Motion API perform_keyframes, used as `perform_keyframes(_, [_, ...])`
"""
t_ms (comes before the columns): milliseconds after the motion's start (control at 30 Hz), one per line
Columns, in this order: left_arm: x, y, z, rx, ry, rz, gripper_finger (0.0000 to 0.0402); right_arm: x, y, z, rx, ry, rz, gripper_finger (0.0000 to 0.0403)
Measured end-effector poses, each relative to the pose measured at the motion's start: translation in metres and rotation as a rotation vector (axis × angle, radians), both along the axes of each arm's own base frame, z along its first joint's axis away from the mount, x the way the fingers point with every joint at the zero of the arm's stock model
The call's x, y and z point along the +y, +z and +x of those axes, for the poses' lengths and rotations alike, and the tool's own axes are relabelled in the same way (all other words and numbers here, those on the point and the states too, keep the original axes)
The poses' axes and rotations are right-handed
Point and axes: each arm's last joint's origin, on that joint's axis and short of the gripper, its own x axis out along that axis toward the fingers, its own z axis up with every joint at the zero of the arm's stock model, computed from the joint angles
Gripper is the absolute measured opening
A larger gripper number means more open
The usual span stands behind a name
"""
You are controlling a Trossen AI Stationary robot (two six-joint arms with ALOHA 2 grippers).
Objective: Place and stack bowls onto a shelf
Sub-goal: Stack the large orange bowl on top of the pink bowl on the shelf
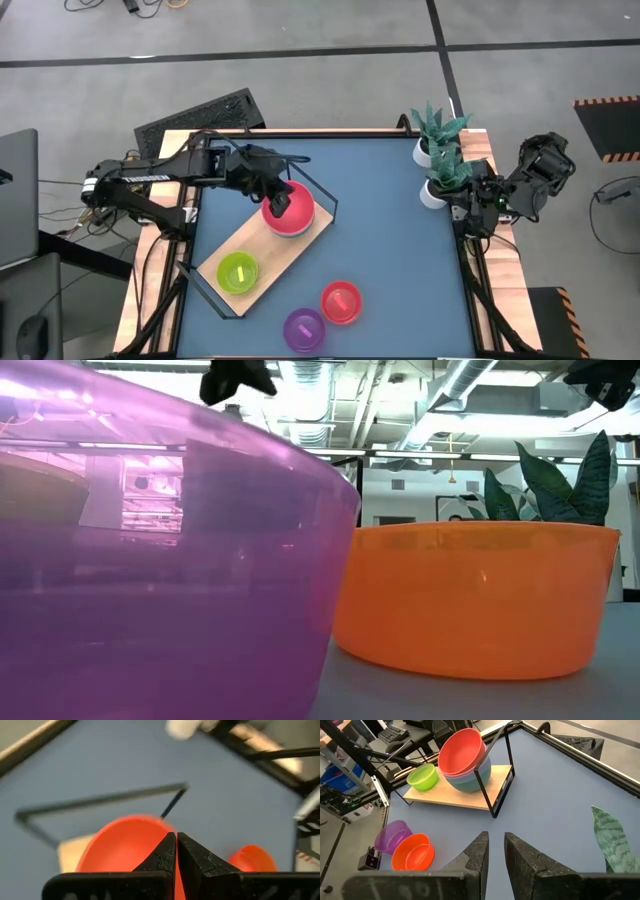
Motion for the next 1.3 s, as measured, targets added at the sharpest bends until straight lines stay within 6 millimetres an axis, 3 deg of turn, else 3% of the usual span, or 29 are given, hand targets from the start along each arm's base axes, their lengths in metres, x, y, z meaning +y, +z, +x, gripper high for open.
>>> perform_keyframes(300, [-0.006, 0.035, -0.006, -0.267, -0.115, 0.198, 0.0000, 0.000, 0.000, 0.000, -0.001, -0.003, 0.004, 0.0088])
perform_keyframes(433, [-0.006, 0.036, -0.003, -0.308, -0.128, 0.212, 0.0000, 0.000, 0.000, 0.000, -0.009, -0.017, -0.001, 0.0088])
perform_keyframes(667, [-0.006, -0.011, 0.010, -0.457, -0.160, 0.098, 0.0000, -0.002, 0.000, 0.000, -0.018, -0.047, -0.010, 0.0088])
perform_keyframes(967, [0.003, -0.051, -0.008, -0.527, -0.161, 0.031, 0.0000, -0.002, 0.000, 0.000, -0.021, -0.058, 0.010, 0.0088])
perform_keyframes(1300, [0.024, -0.094, -0.036, -0.570, -0.037, 0.006, 0.0000, -0.002, 0.000, 0.000, -0.025, -0.071, 0.037, 0.0088])
